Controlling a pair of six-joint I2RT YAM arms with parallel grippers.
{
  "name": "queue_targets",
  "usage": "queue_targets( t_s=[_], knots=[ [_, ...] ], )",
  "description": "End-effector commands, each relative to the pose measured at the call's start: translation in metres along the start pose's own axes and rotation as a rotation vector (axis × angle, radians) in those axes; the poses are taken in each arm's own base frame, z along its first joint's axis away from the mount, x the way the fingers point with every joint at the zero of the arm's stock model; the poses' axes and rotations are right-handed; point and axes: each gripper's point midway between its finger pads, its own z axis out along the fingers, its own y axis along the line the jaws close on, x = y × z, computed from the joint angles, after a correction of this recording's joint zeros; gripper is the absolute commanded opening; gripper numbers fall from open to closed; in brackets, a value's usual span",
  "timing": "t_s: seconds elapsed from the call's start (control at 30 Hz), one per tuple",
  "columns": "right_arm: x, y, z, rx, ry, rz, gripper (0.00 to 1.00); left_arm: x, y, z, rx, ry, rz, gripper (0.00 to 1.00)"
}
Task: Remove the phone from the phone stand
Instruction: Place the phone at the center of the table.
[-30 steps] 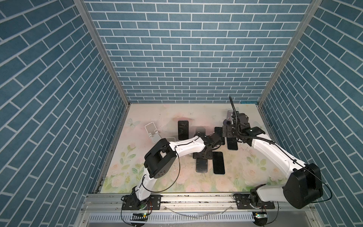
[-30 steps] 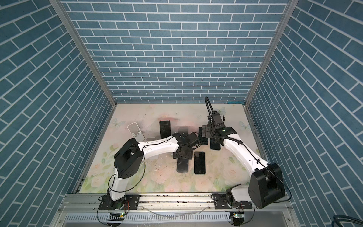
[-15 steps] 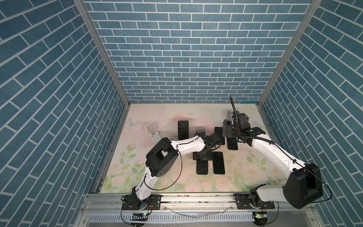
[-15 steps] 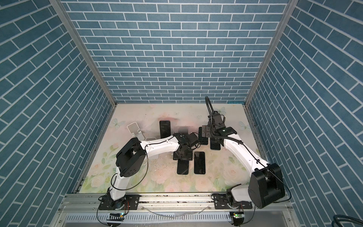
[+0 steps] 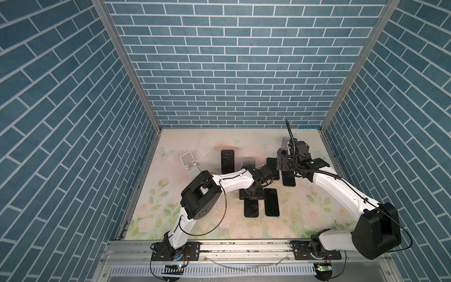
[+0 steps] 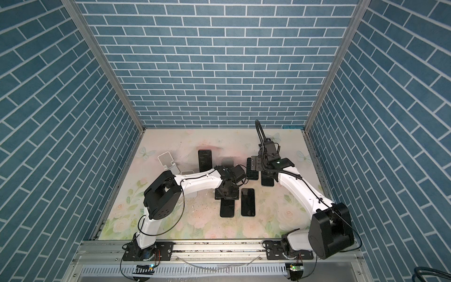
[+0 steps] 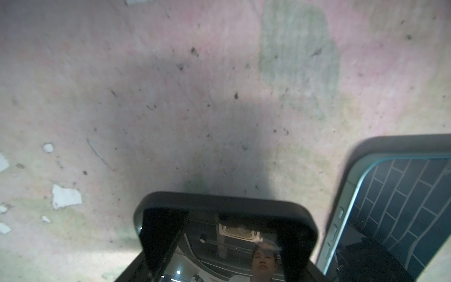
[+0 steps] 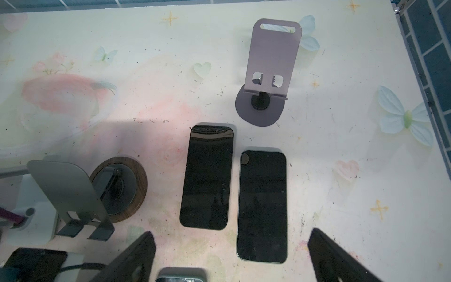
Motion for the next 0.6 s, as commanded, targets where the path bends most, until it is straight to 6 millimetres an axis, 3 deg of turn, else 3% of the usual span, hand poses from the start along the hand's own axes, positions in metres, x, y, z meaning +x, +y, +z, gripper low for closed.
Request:
queue_targets(
  t_s=[0.0, 0.57],
  knots=[
    [0.0034, -0.0018, -0.0036, -0.009, -0.009, -0.012, 0.98, 0.0014, 0.0064, 0.0075, -0.009, 0.009, -0.017, 0.75],
    [0.0032, -0.0025, -0.0032, -0.009, -0.010, -0.008, 0.99, 0.0003, 0.0060, 0.0037, 0.009, -0.009, -0.016, 0.82]
  ],
)
